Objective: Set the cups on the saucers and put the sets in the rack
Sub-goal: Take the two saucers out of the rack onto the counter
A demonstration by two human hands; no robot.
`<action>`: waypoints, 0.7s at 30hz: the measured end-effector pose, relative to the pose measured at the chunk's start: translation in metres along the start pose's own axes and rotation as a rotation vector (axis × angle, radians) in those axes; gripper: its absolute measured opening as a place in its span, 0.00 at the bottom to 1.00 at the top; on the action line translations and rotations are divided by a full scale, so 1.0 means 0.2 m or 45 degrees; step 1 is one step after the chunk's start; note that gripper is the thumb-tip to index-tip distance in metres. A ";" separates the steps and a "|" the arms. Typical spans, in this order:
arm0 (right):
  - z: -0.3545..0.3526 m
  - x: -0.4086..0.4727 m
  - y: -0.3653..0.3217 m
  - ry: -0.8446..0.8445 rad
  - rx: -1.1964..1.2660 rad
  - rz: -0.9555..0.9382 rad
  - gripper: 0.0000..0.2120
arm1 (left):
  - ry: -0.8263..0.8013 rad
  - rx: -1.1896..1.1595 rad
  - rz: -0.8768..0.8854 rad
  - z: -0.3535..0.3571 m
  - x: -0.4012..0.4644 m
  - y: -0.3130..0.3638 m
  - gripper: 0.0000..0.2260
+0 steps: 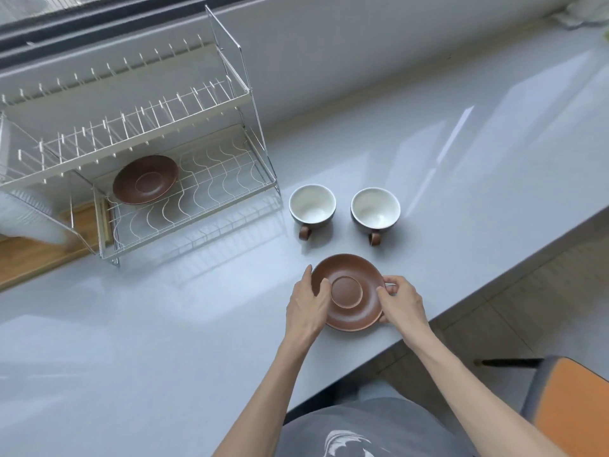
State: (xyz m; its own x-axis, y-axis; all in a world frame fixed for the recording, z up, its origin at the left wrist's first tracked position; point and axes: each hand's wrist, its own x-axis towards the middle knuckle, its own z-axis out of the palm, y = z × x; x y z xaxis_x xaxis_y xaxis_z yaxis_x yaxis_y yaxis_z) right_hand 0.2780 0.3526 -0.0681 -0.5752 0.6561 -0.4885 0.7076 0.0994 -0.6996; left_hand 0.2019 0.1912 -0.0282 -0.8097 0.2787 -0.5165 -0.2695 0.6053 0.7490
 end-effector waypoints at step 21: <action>-0.05 0.04 -0.22 0.023 -1.005 -0.240 0.20 | -0.246 0.294 0.097 -0.13 0.13 0.01 0.24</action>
State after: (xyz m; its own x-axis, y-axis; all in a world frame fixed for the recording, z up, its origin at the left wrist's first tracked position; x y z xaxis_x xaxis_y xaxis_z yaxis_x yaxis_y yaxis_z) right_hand 0.2460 0.3600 -0.0357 -0.7120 0.5866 -0.3860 0.6841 0.7036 -0.1925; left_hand 0.1662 0.1799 -0.0287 -0.7030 0.4530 -0.5482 -0.0683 0.7244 0.6860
